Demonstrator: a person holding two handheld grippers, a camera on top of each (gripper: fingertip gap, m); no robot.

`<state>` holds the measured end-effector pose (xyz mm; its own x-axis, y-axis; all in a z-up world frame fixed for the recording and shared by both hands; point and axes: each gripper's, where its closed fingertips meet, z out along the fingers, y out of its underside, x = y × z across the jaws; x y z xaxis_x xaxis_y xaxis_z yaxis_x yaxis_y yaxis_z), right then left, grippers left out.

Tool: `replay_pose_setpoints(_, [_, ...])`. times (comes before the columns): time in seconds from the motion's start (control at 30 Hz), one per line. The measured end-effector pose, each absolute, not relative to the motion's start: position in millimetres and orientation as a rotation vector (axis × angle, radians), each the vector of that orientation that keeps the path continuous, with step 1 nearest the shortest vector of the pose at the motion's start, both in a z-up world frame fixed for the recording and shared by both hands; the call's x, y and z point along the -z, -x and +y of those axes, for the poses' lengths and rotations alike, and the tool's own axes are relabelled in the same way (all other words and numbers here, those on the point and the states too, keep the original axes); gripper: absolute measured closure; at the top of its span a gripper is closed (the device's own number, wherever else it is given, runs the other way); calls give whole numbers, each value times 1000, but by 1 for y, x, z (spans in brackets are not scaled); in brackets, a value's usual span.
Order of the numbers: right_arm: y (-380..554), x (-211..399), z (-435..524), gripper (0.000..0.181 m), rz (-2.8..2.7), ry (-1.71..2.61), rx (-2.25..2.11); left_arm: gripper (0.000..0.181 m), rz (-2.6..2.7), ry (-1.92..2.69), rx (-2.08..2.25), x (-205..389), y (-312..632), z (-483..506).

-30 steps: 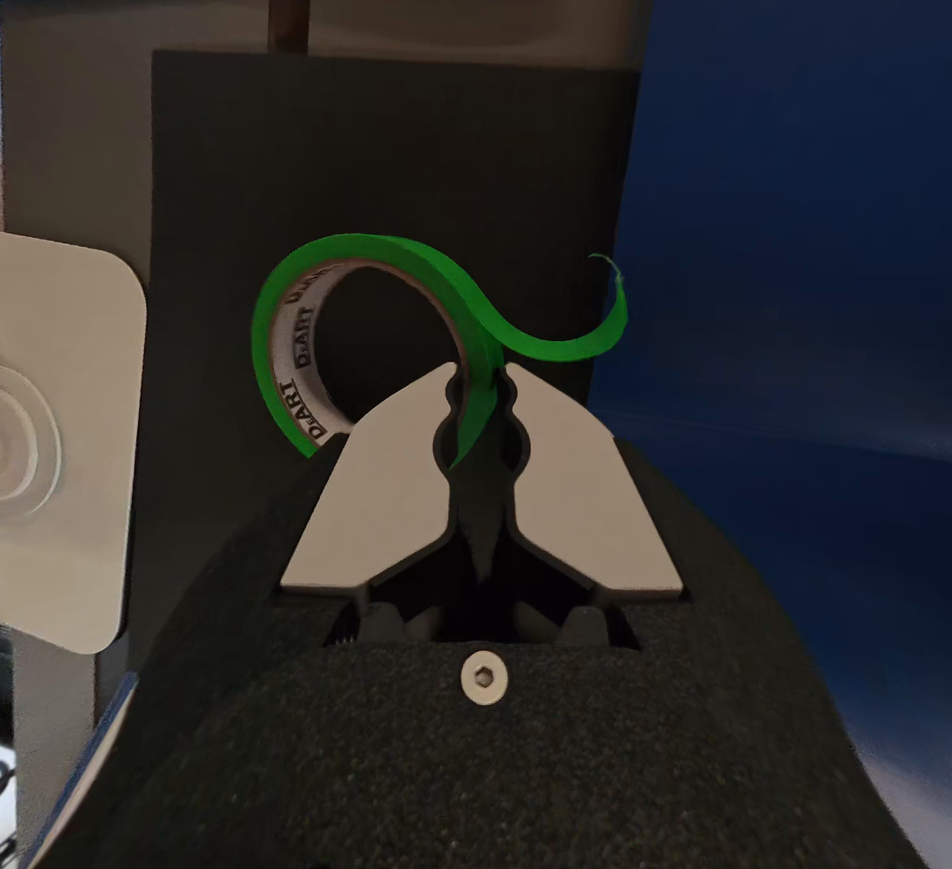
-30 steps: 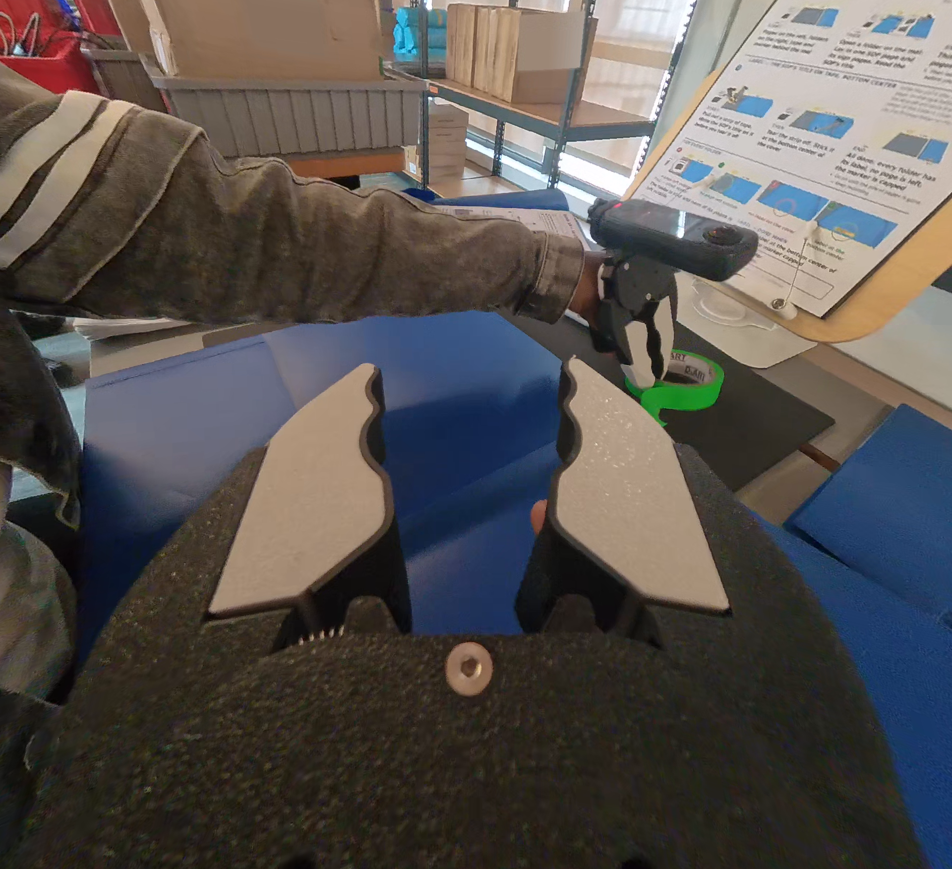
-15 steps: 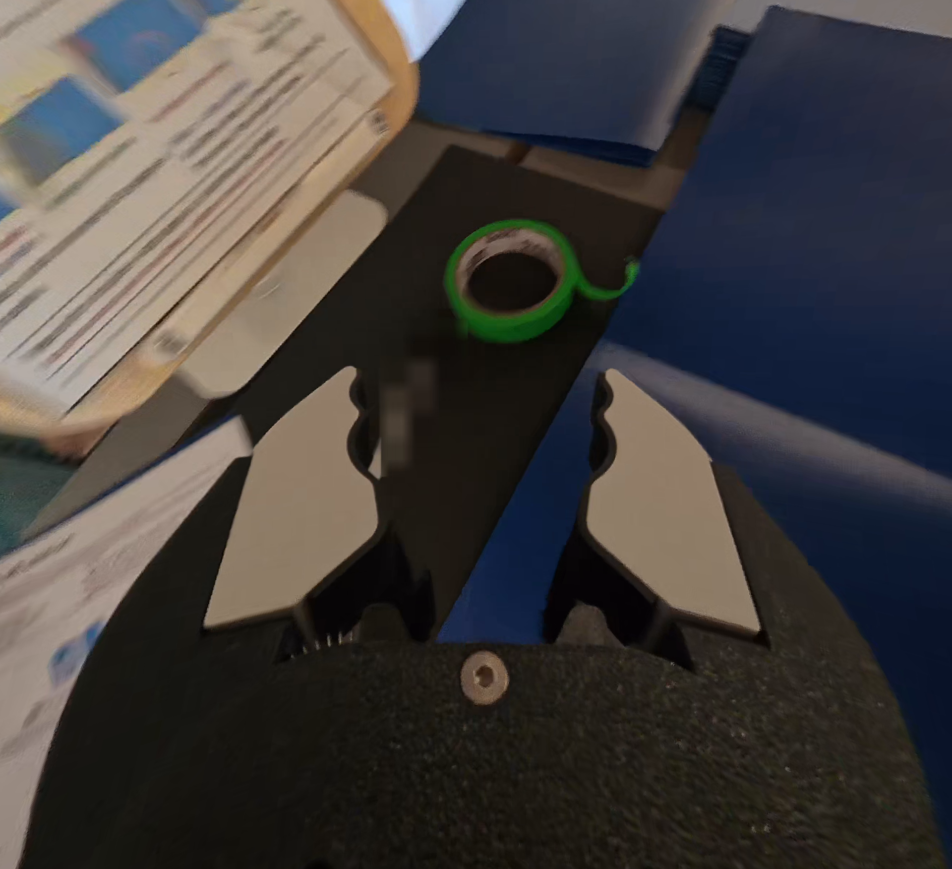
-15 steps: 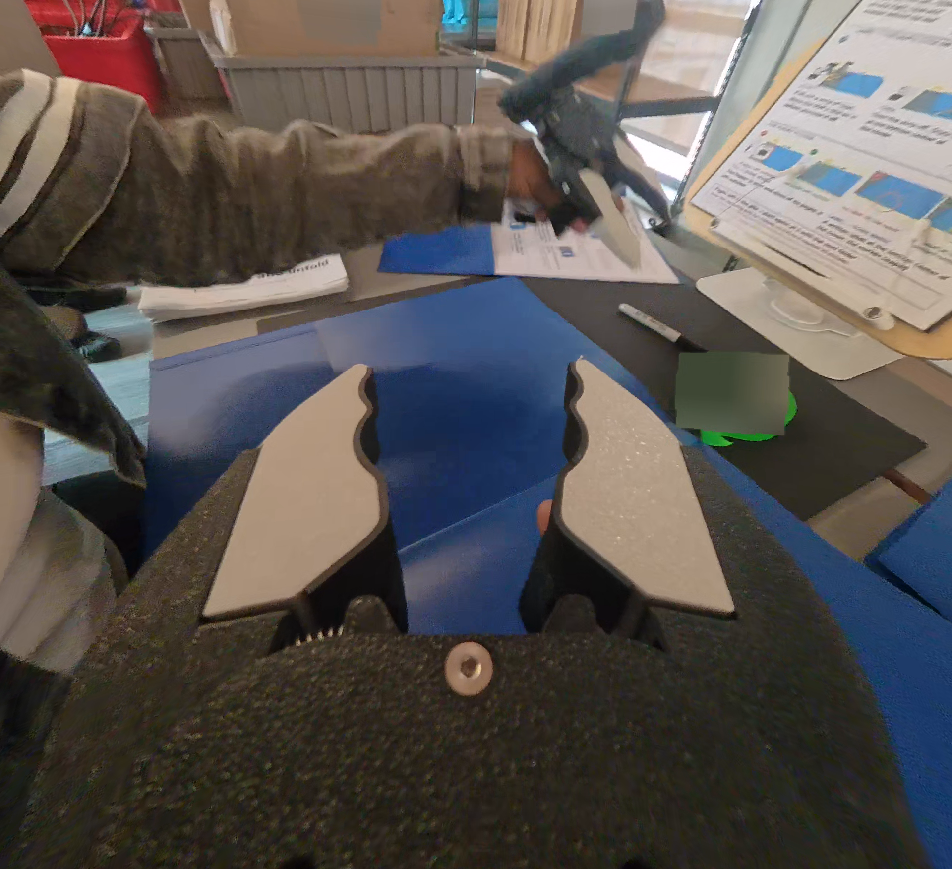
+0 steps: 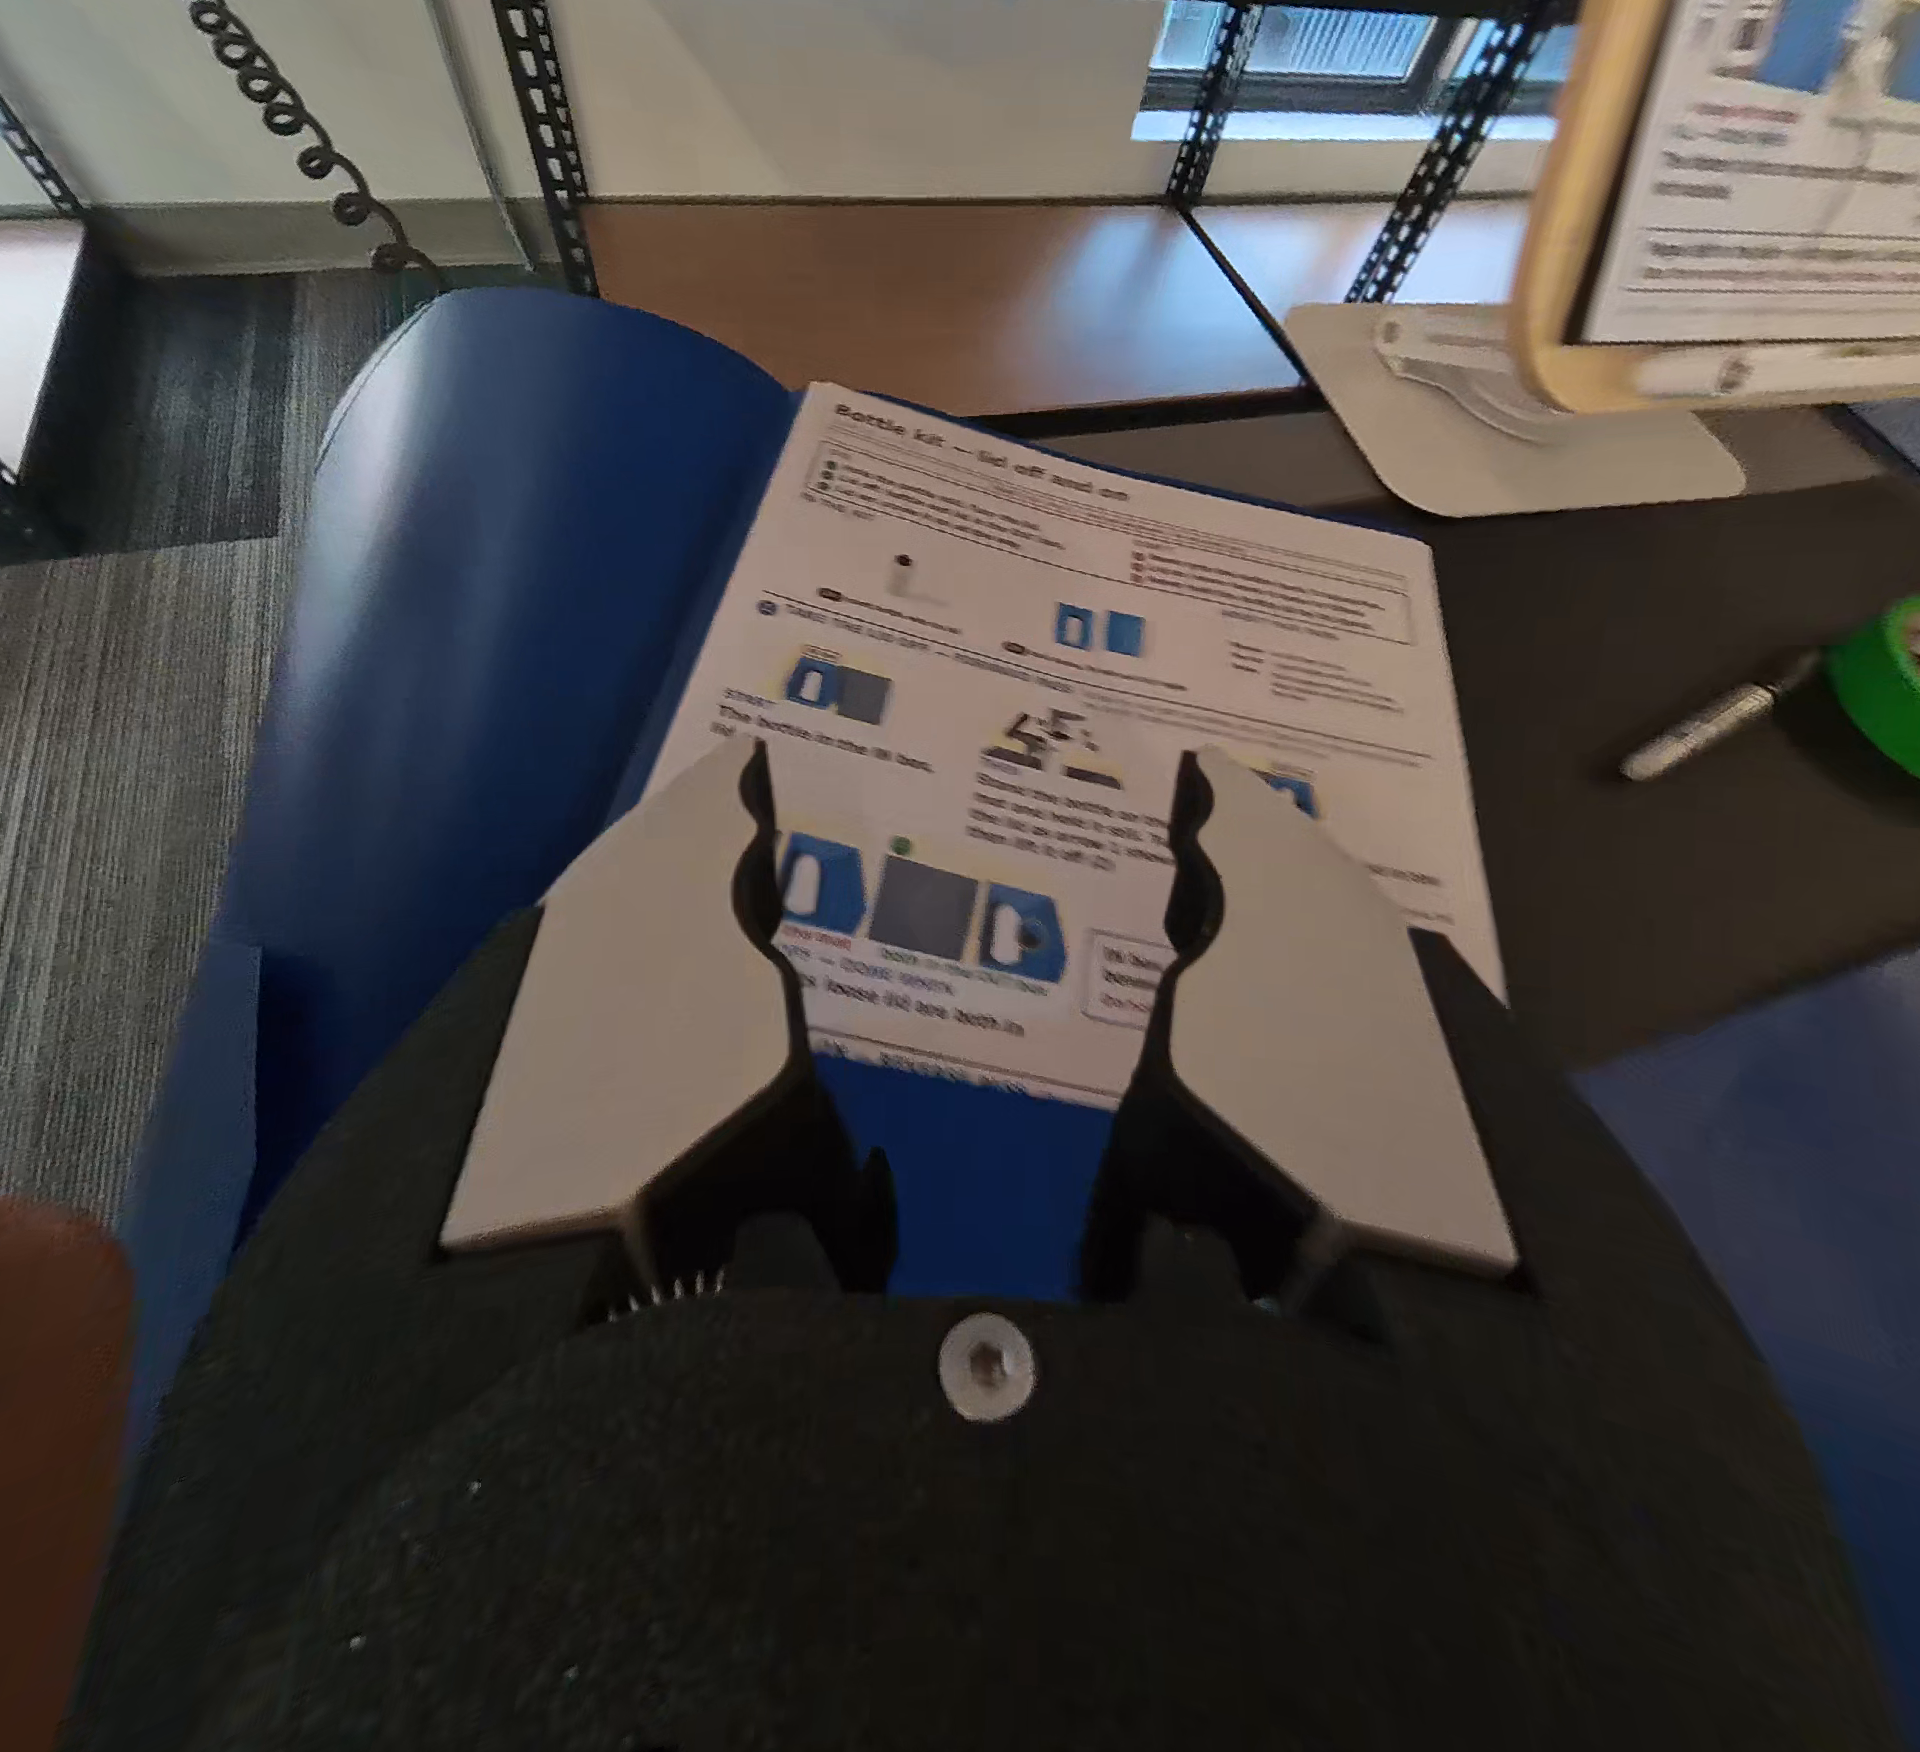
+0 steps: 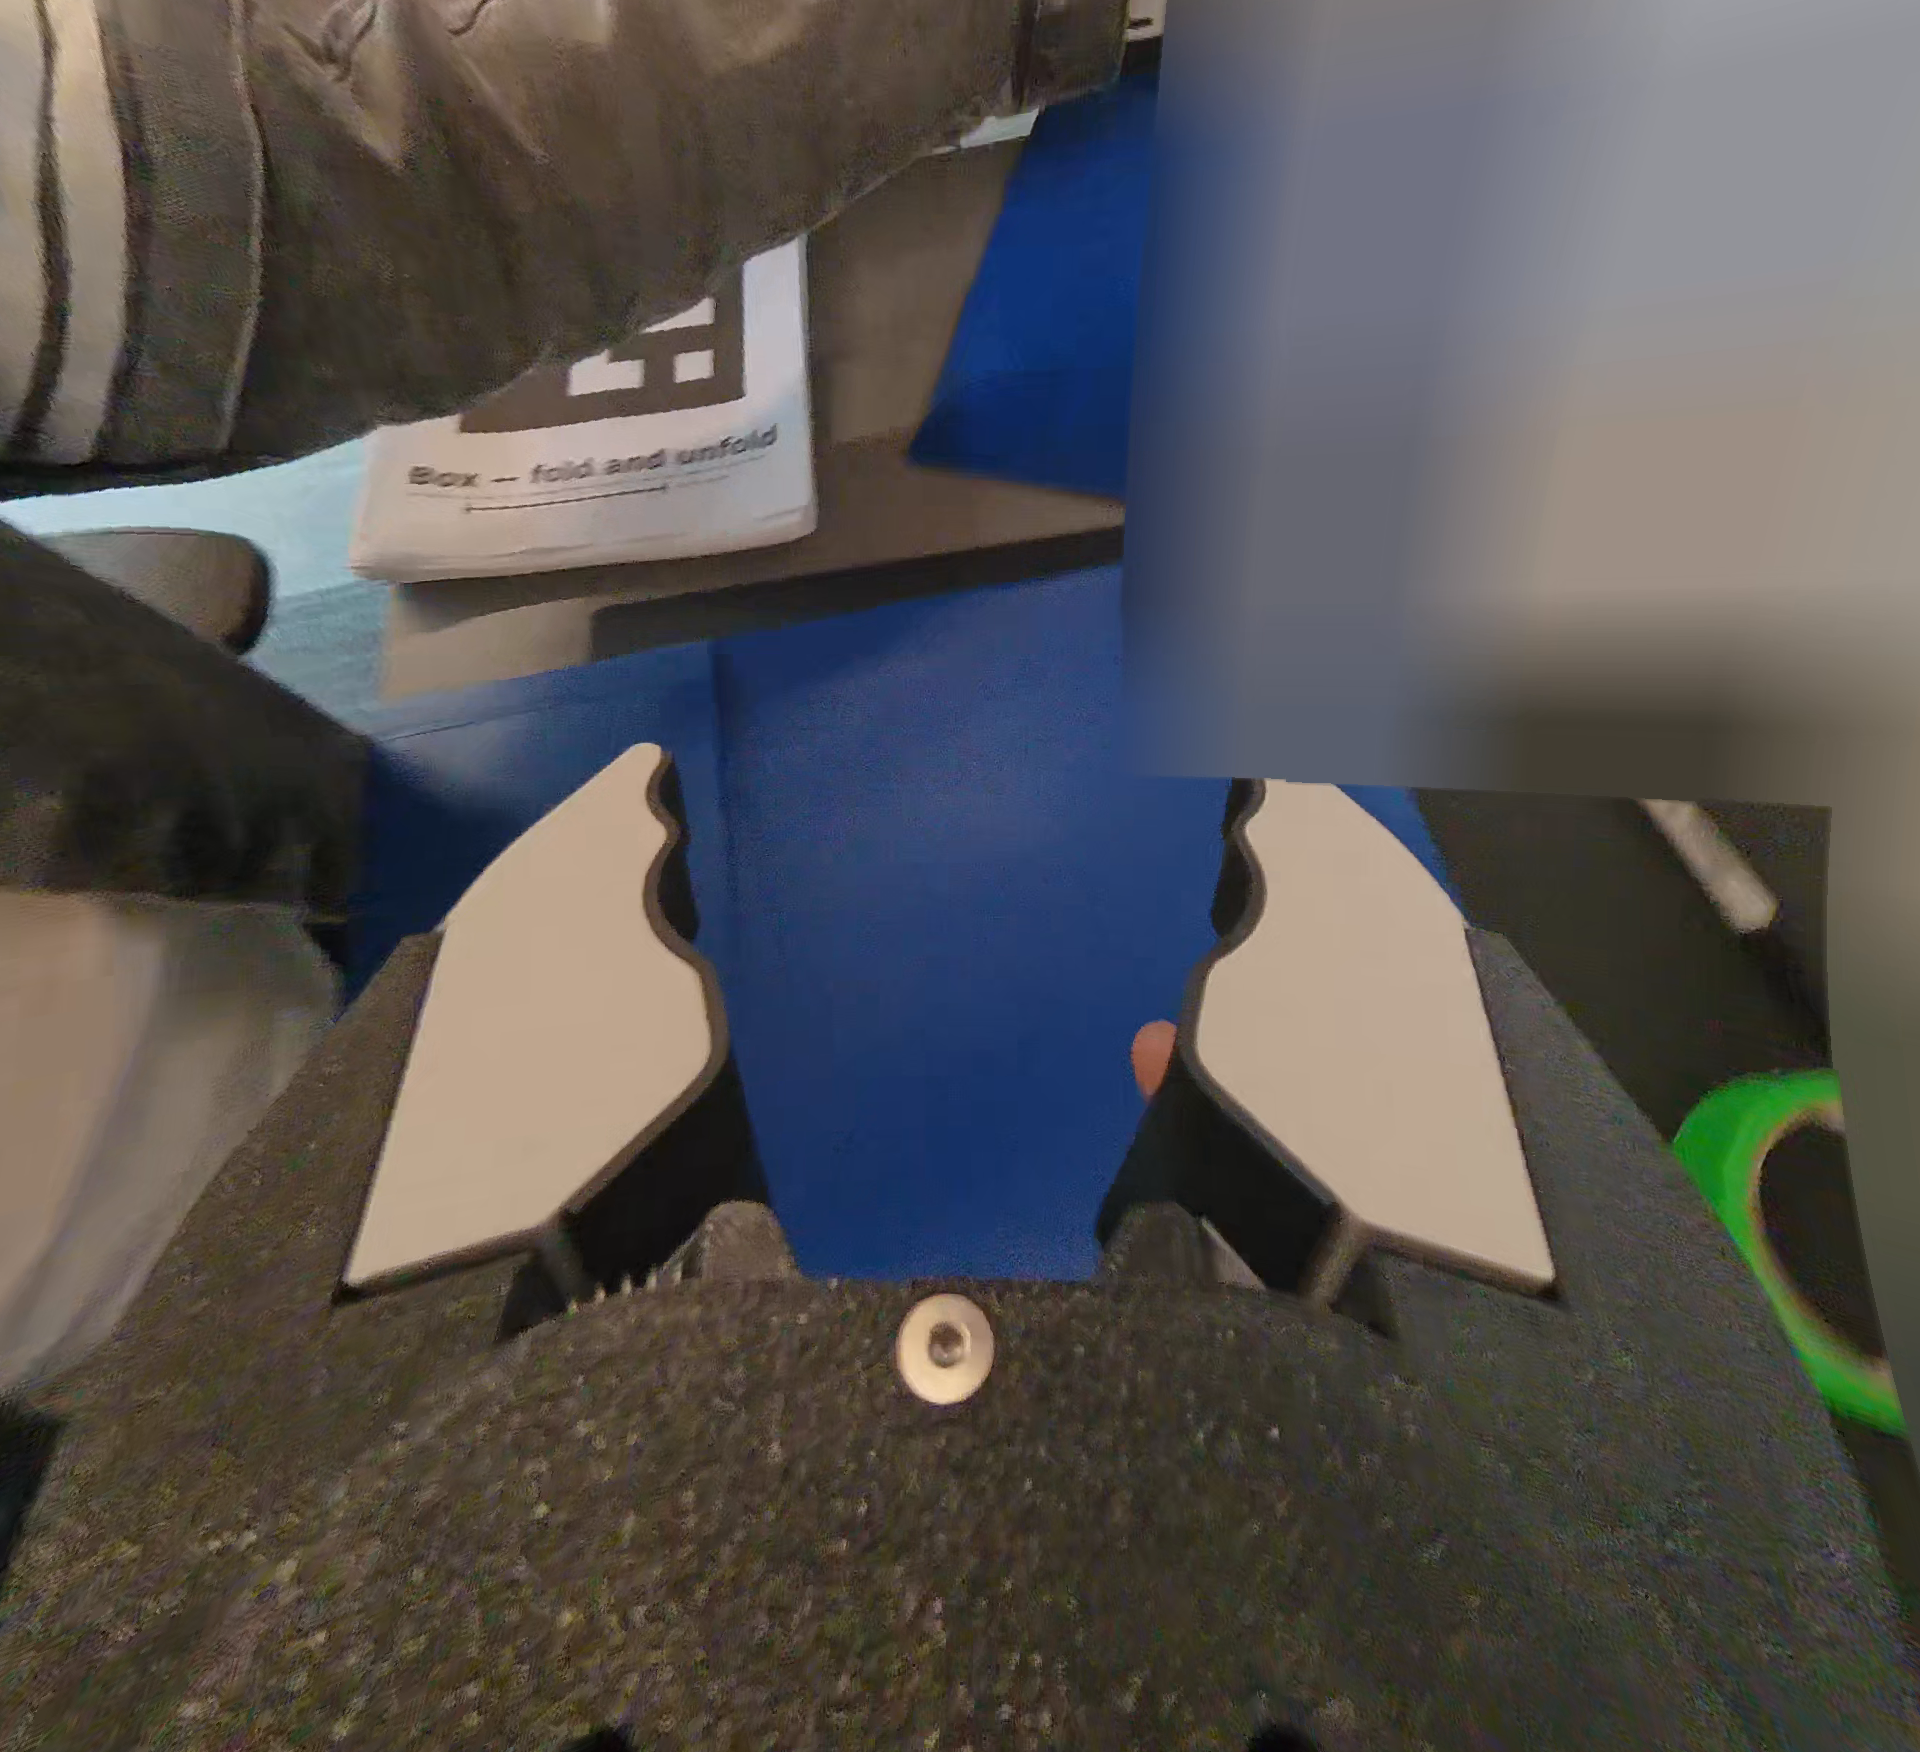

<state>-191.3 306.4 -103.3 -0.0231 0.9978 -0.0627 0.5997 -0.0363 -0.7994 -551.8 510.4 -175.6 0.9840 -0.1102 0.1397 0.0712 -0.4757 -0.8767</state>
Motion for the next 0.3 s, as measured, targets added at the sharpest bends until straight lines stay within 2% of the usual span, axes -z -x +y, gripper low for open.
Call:
replay_pose_setpoints(0.17, [298, 153, 402, 85, -1756, 1588, -851, 96, 185, 2116, 112, 208, 578, 555])
replay_pose_setpoints(0.3, [379, 202, 487, 92, -1603, 1600, -990, 88, 409, 2258, 42, 237, 592, 581])
